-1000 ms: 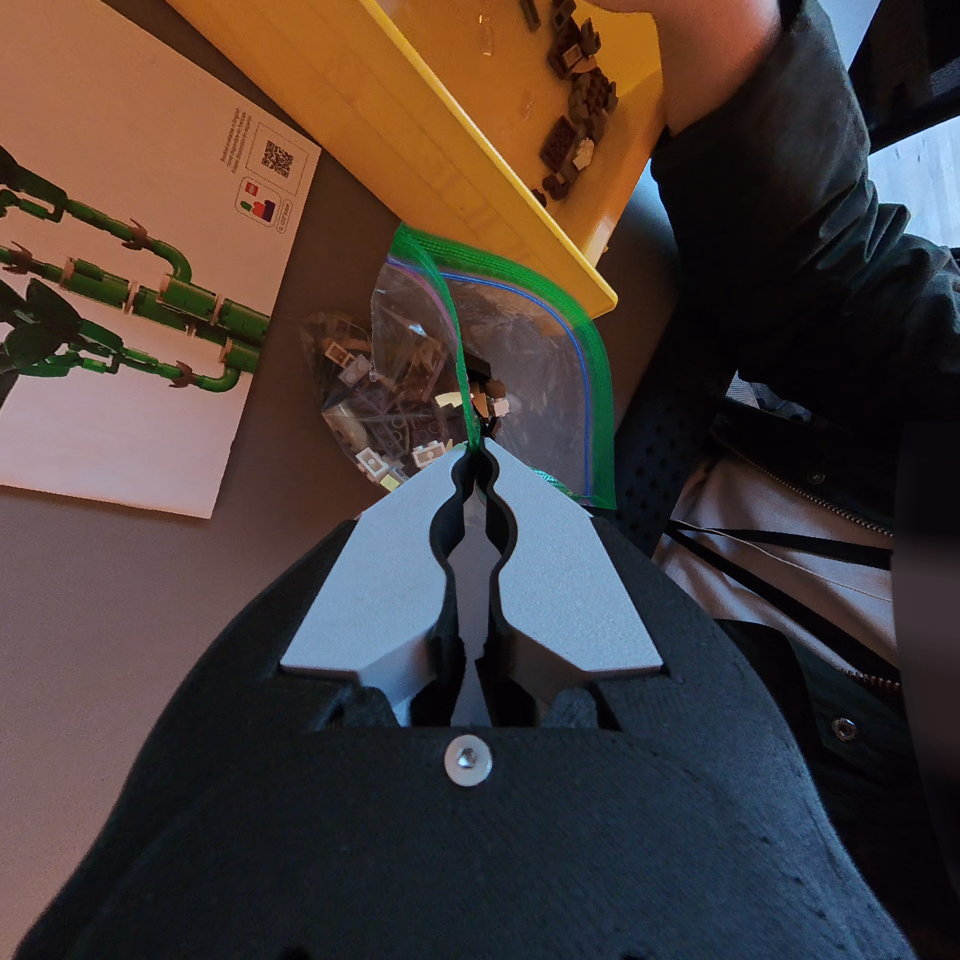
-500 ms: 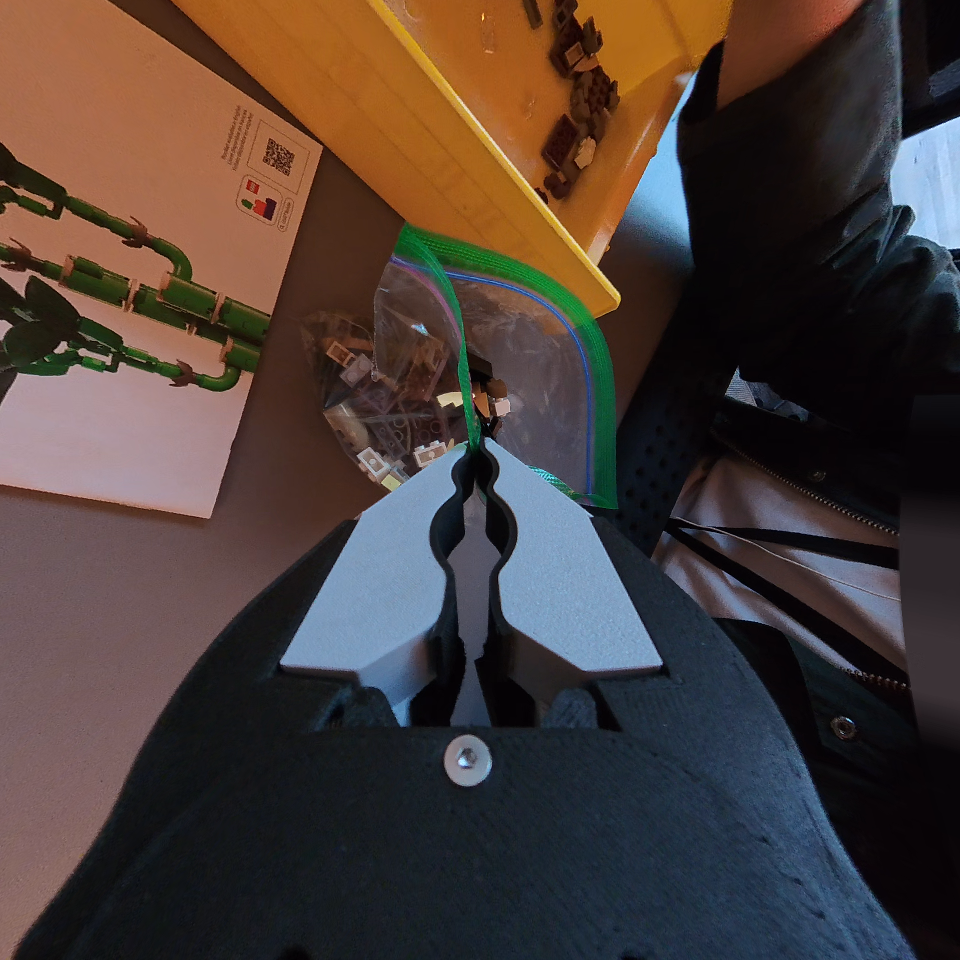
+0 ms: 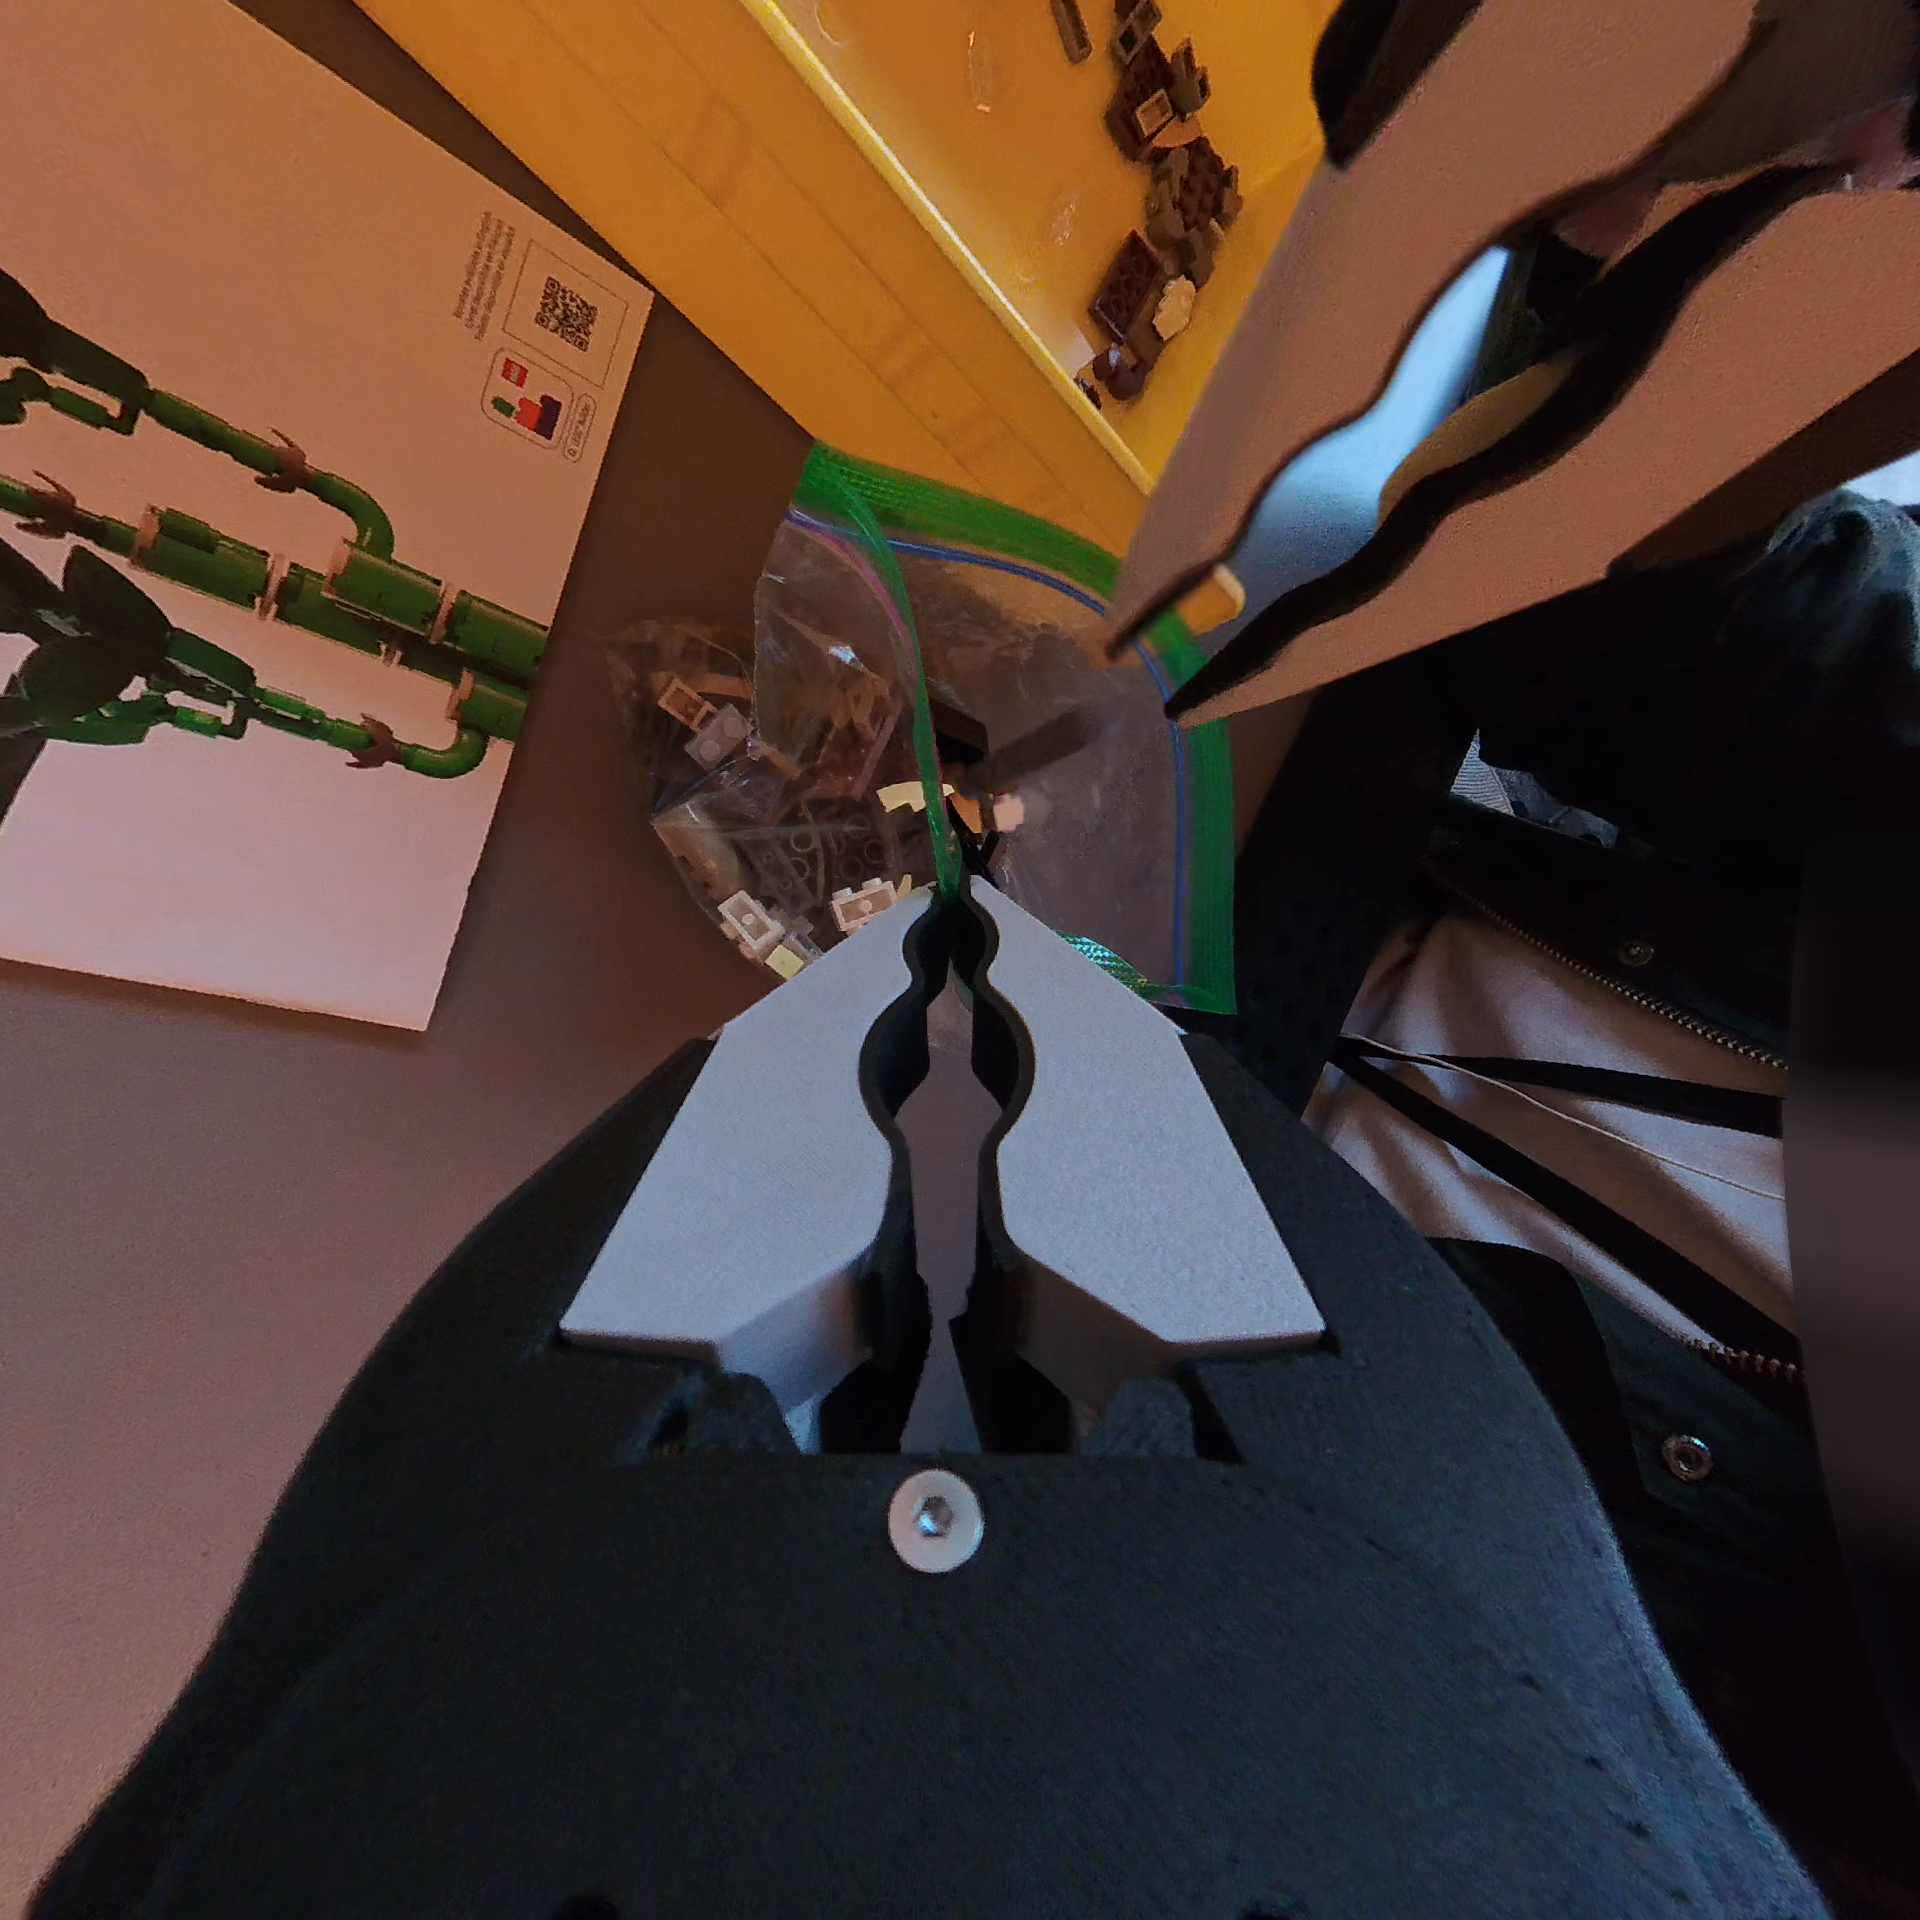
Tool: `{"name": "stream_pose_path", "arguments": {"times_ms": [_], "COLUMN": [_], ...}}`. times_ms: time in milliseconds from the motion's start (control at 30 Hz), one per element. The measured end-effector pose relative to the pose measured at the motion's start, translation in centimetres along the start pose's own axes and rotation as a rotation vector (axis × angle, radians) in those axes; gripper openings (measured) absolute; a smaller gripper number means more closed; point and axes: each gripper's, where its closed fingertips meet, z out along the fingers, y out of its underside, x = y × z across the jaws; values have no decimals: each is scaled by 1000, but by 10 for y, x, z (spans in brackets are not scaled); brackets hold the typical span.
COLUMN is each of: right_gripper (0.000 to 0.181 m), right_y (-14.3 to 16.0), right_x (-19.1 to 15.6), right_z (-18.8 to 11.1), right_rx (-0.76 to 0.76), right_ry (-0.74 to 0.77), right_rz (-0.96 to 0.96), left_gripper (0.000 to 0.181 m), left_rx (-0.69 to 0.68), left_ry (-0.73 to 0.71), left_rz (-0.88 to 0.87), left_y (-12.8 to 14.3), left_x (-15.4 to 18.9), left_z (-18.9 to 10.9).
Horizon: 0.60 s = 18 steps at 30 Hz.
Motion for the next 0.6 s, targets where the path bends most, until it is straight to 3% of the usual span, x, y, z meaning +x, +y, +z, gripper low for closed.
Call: {"name": "stream_pose_path", "arguments": {"times_ms": [67,167,233,333,433,600], "right_gripper": [24,23,24,26,26,29], "right_y": [5,25,64,117,143,176], "right_x": [8,35,56,58,52,46], "right_z": [-8,-34,-44,-36,-22,-36], "right_rx": [-10,-28,-183,-436,-593,-750], "right_ry": [9,131,228,213,176,230], "right_rz": [43,70,161,191,199,412], "left_gripper": [0,0,0,0,0,0], "left_rx": [0,0,1,-1,-3,-3], "left_ry": [1,0,-1,1,2,3], "left_rz": [-2,1,2,0,0,0], "left_y": [0,0,0,0,0,0], "left_x": [0,0,0,0,0,0], "left_z": [0,0,0,0,1,1]}}
